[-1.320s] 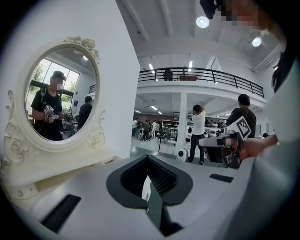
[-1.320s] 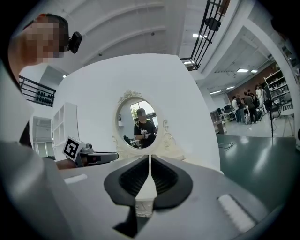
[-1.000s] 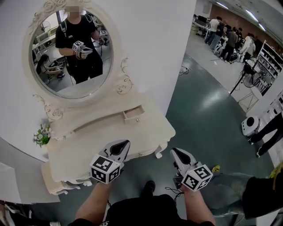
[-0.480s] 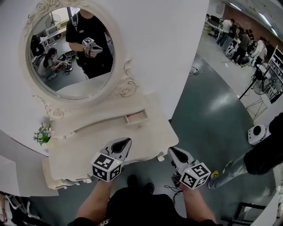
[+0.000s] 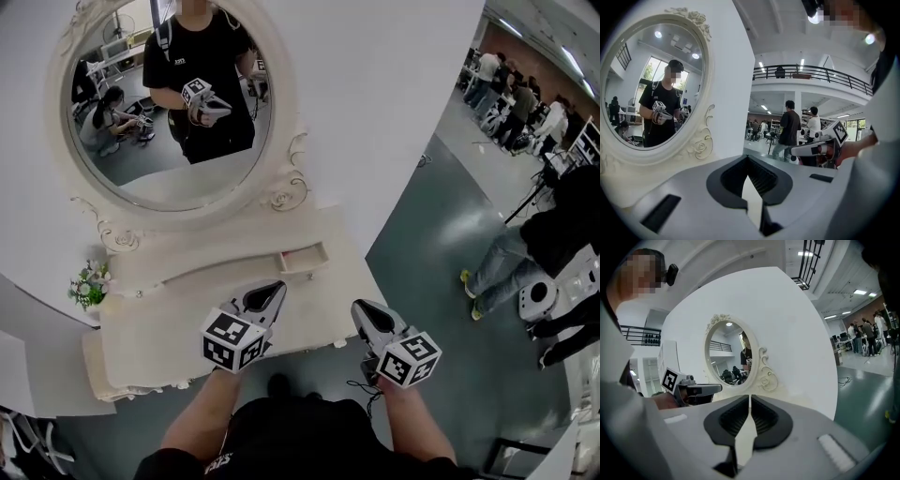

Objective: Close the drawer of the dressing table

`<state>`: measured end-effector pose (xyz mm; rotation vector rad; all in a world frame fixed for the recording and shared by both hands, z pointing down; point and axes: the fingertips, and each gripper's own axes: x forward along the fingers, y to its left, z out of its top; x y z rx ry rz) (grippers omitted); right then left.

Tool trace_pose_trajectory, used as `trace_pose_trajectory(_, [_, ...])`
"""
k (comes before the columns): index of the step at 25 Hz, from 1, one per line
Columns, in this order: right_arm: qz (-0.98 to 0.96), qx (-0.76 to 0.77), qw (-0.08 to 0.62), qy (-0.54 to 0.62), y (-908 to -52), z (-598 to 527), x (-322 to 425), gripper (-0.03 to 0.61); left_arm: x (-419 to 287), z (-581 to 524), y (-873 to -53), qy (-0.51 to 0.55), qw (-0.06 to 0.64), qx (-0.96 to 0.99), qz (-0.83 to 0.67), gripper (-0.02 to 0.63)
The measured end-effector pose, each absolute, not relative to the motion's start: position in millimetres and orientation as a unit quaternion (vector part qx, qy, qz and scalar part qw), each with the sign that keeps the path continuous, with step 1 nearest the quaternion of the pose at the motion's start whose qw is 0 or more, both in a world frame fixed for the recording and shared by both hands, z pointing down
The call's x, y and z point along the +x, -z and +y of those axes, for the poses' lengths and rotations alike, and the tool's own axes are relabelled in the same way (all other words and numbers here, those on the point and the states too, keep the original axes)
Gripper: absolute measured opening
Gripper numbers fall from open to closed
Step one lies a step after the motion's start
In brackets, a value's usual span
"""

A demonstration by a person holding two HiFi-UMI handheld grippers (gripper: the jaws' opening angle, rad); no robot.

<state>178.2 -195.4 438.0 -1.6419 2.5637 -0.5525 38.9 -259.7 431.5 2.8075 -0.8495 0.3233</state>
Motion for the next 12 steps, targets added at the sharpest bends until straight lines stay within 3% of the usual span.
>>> trace_pose_trajectory(12, [0.820, -0.532, -0.037, 0.208, -490, -257, 162, 0.063, 24, -305, -464, -0.125, 0.117, 0.943, -0.287, 0.005])
